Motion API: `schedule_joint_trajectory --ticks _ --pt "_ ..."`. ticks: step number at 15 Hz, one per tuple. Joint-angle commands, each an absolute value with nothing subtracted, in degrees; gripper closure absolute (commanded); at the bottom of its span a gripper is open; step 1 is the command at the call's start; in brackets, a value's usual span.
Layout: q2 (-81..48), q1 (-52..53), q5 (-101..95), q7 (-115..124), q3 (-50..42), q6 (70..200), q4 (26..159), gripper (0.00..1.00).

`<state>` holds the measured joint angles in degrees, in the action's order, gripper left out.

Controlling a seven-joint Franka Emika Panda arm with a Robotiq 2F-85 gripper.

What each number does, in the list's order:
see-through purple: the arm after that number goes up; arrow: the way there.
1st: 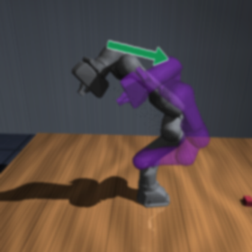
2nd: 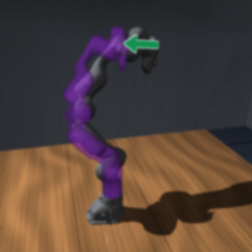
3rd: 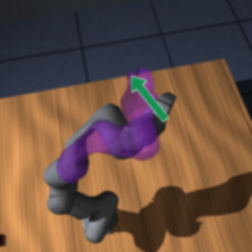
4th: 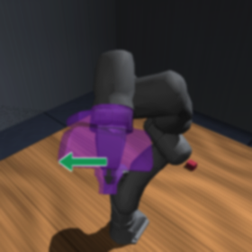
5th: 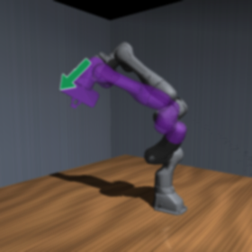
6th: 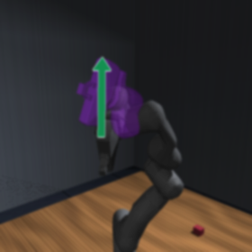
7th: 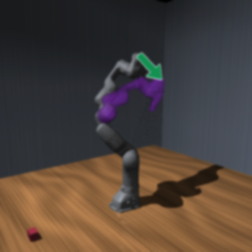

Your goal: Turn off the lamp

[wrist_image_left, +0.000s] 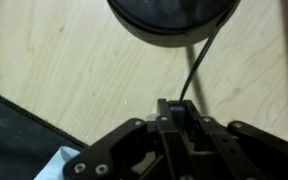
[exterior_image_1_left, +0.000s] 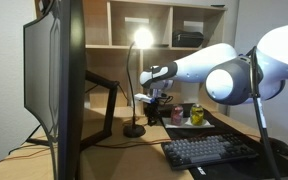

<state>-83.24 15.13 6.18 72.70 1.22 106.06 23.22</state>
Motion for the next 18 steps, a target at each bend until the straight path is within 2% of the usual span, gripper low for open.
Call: schedule_joint_trajectory --ticks 1,7,14,15,17,18 --pt "-83.23 11.87 10.91 67.06 6.28 101.3 23.49 0.95" --pt "-81.44 8.95 14.82 68.63 9.8 86.09 25.19 0.95" --pt "-80.33 11.22 12.1 75.68 7.85 72.07 24.98 0.95" --pt "-80.53 11.35 11.86 76.2 7.64 71.39 24.94 0.92" --pt "-81.14 11.26 11.4 77.03 7.32 69.93 25.21 0.74" --pt "-81.42 11.22 11.14 77.02 7.15 69.5 25.25 0.55"
